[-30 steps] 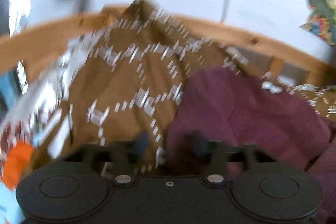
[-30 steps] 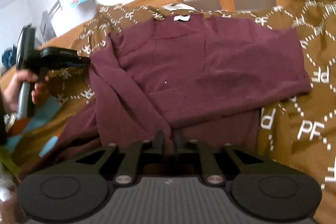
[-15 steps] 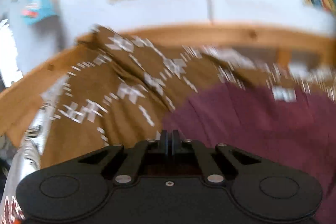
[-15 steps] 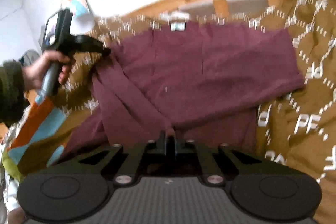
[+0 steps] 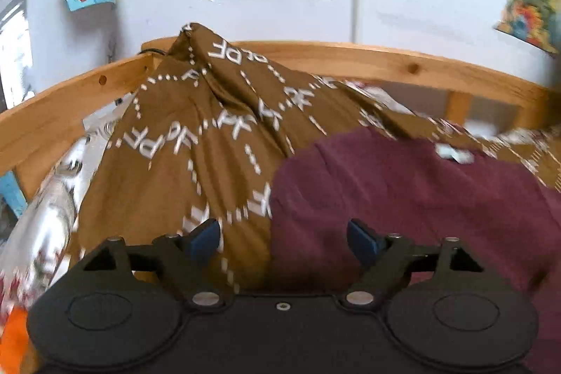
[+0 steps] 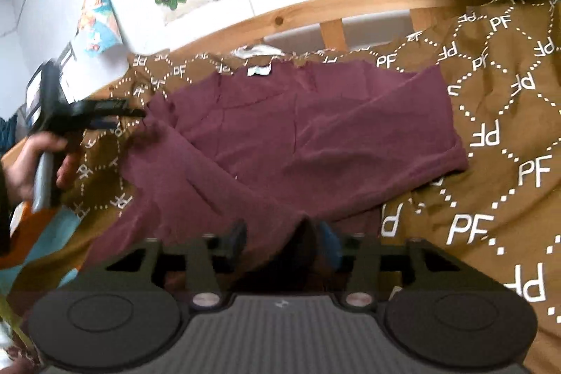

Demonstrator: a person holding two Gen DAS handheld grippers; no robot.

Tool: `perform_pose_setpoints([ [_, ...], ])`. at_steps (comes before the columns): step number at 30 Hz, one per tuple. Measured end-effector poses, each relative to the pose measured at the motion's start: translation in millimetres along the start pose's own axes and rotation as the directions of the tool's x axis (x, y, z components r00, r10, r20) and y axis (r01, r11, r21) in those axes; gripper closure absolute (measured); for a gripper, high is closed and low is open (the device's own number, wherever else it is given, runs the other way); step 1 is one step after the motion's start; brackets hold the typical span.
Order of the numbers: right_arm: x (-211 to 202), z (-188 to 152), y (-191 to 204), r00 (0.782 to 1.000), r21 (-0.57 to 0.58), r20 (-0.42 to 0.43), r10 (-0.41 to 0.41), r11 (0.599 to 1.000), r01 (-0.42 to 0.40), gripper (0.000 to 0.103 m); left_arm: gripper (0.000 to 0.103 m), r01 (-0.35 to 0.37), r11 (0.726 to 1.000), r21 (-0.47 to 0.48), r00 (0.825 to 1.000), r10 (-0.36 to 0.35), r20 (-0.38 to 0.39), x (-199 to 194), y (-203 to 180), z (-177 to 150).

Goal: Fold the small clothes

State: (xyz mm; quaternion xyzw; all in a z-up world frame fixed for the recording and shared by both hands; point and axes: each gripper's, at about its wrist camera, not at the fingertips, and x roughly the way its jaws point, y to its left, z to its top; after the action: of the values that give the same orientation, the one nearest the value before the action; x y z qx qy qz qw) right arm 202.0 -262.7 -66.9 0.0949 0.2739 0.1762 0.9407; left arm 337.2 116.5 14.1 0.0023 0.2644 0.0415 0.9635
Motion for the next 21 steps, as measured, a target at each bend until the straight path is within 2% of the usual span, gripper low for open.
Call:
perform_pose_setpoints([
  [3, 0.6, -0.8, -7.0, 1.0, 0.038, -0.022, 0.001, 0.999, -0.001, 0.047, 0.019, 0.033, 0.999, 0.013, 0.998, -0.032, -0.06, -13.1, 0.8, -21.5],
  [5, 6.3, -1.1, -10.0, 0.999, 0.055, -0.048, -0.002, 0.998, 0.004, 0.047, 0.032, 0.047, 0.998, 0.051, 0.99, -0.04, -0.137, -10.5, -2.4, -33.8],
  [6, 9.0, -2.1, -9.6, 0.998, 0.052, -0.067, -0.004, 0.999, 0.008, 0.045, 0.052, 0.043, 0.995, 0.086, 0.986, -0.029, -0.166, -6.9, -5.6, -38.5],
  [7, 11.3, -3.2, -8.2, 0.996, 0.044, -0.083, -0.011, 0.999, 0.015, 0.044, 0.081, 0.025, 0.994, 0.11, 0.981, -0.003, -0.192, -2.5, -7.7, -40.9],
  [8, 11.3, -4.8, -7.1, 0.996, 0.035, -0.09, -0.015, 0.999, 0.018, 0.043, 0.093, 0.001, 0.994, 0.108, 0.975, 0.023, -0.222, 2.7, -7.7, -41.8],
  [11, 11.2, -6.3, -3.1, 0.992, -0.01, -0.119, -0.039, 0.999, 0.038, 0.038, 0.095, -0.032, 0.999, 0.038, 0.967, 0.04, -0.25, 6.4, -3.8, -40.0],
  [15, 3.1, -7.4, -1.3, 0.991, -0.065, -0.102, -0.086, 0.995, 0.079, 0.032, 0.096, -0.089, 0.989, 0.115, 0.961, 0.116, -0.251, 0.8, -18.8, -40.5],
  [17, -6.9, -4.6, -3.8, 0.992, -0.055, -0.084, -0.095, 0.994, 0.091, 0.027, 0.091, -0.113, 0.986, 0.119, 0.956, 0.141, -0.258, -7.4, -23.2, -38.0],
  [20, -23.9, 1.1, -6.2, 0.994, -0.045, -0.044, -0.105, 0.994, 0.103, 0.014, 0.067, -0.138, 0.982, 0.129, 0.961, 0.165, -0.223, -30.3, -30.1, -33.1],
  [21, -30.6, 3.6, -5.3, 0.993, -0.046, -0.027, -0.112, 0.993, 0.111, 0.012, 0.051, -0.139, 0.981, 0.135, 0.965, 0.164, -0.203, -39.1, -32.9, -31.0],
])
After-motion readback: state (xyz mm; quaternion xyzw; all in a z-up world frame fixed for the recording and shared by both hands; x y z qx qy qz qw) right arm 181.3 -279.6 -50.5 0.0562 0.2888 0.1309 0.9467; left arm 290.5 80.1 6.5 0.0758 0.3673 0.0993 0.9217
